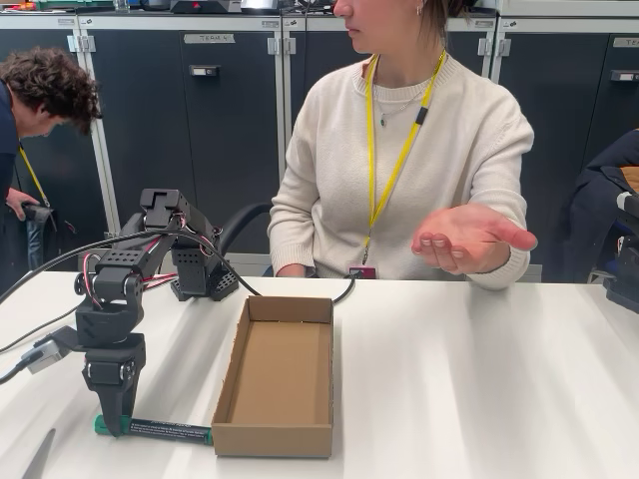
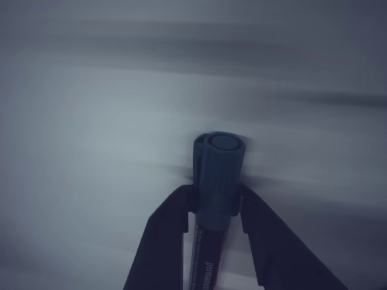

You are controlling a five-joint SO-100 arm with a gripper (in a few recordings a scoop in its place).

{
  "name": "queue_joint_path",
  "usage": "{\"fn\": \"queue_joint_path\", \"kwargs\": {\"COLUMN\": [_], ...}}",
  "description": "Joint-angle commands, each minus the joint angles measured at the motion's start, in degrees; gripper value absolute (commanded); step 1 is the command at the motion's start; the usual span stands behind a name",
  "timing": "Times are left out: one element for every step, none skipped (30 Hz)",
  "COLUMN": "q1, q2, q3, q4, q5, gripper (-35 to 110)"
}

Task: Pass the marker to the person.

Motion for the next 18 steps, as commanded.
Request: {"fn": "queue_joint_path", "kwargs": {"q1": [-0.4,-0.7,-1.1,-1.7,-2.1,-2.6,-3.3,-3.8,-4.2,-4.7,-5.2,-5.7,-6.2,-6.6,-7.0,-7.5,-8.1,-8.7], "q2": [3.7,5.1,6.9,9.0,11.3,13.6,15.5,17.2,18.8,20.0,21.4,22.8,23.9,25.0,25.9,26.7,27.4,28.0], "q3": [3.9,3.6,3.6,4.2,5.2,6.1,6.5,6.9,7.0,7.2,7.7,8.3,8.9,9.6,10.1,10.5,10.9,11.4], "q4": [0.6,1.0,1.1,0.8,0.3,-0.1,-0.1,0.4,1.1,1.8,2.3,2.5,2.6,2.5,2.5,2.5,3.1,3.5], "q5": [0.2,0.2,0.2,0.0,-0.1,-0.4,-0.8,-1.1,-1.7,-2.0,-2.4,-2.7,-2.9,-2.9,-3.0,-3.1,-3.3,-3.4], "gripper": [-5,-5,-5,-5,-5,-5,-5,-5,-5,-5,-5,-5,-5,-5,-5,-5,-5,-5]}}
